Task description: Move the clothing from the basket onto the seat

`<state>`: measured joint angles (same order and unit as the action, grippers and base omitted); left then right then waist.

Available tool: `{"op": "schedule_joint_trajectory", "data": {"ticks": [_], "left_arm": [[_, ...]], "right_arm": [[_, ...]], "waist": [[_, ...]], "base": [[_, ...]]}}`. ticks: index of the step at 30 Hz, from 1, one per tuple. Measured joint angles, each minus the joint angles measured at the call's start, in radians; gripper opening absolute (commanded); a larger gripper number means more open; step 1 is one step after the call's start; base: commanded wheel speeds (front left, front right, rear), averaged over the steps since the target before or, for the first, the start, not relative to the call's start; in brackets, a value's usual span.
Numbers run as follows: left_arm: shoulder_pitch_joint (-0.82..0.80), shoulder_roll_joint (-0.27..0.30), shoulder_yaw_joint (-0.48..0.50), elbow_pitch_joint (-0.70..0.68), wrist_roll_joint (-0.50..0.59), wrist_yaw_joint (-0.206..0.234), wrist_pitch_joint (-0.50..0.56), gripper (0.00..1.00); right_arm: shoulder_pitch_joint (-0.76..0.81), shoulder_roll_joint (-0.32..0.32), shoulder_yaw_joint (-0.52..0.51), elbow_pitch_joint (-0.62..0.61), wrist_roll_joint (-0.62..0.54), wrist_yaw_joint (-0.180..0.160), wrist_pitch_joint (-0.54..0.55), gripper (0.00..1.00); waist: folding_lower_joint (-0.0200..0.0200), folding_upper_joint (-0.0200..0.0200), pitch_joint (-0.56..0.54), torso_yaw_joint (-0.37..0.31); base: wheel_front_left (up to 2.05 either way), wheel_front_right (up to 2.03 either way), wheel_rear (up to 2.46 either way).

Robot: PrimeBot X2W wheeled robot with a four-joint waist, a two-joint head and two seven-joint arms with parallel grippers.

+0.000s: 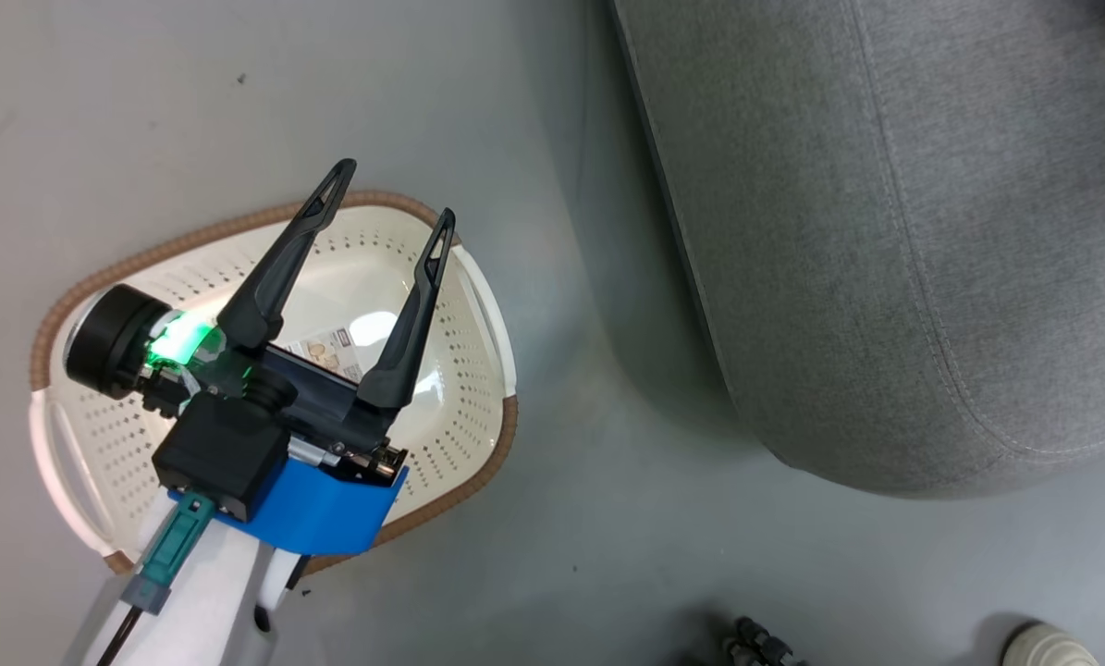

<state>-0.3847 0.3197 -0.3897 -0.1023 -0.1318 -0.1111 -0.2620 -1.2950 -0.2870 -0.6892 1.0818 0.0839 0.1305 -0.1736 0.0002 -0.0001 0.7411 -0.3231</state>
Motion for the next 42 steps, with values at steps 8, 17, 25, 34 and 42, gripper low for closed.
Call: {"op": "schedule_joint_trajectory", "data": {"ticks": [8, 17, 25, 34, 42], "left_arm": [[0.036, -0.091, 0.035, 0.068, -0.050, -0.002, 0.000, 1.00], [0.173, -0.181, 0.127, 0.172, -0.090, -0.006, -0.001, 1.00], [0.286, -0.235, 0.213, 0.249, -0.104, -0.009, -0.001, 1.00], [0.346, -0.261, 0.291, 0.293, -0.112, 0.000, -0.001, 1.00], [0.362, -0.266, 0.342, 0.343, -0.114, 0.002, -0.001, 1.00]], "right_arm": [[0.101, -0.015, 0.033, 0.031, -0.037, 0.000, -0.016, 1.00], [0.301, 0.001, 0.173, -0.001, -0.051, 0.000, -0.046, 1.00], [0.523, 0.062, 0.302, -0.134, -0.028, 0.000, -0.068, 1.00], [0.793, 0.160, 0.373, -0.431, -0.031, 0.000, -0.044, 1.00], [1.015, 0.225, 0.370, -0.727, -0.067, 0.000, 0.023, 1.00]], "waist": [[-0.0001, 0.0000, -0.124, 0.027], [-0.0004, 0.0000, -0.335, 0.065], [-0.0006, 0.0001, -0.523, 0.101], [-0.0005, 0.0001, -0.659, 0.174], [-0.0005, 0.0001, -0.719, 0.251]], "base": [[0.00, 0.00, 0.00], [0.00, 0.00, 0.00], [0.00, 0.00, 0.00], [0.00, 0.00, 0.00], [0.00, 0.00, 0.00]]}}
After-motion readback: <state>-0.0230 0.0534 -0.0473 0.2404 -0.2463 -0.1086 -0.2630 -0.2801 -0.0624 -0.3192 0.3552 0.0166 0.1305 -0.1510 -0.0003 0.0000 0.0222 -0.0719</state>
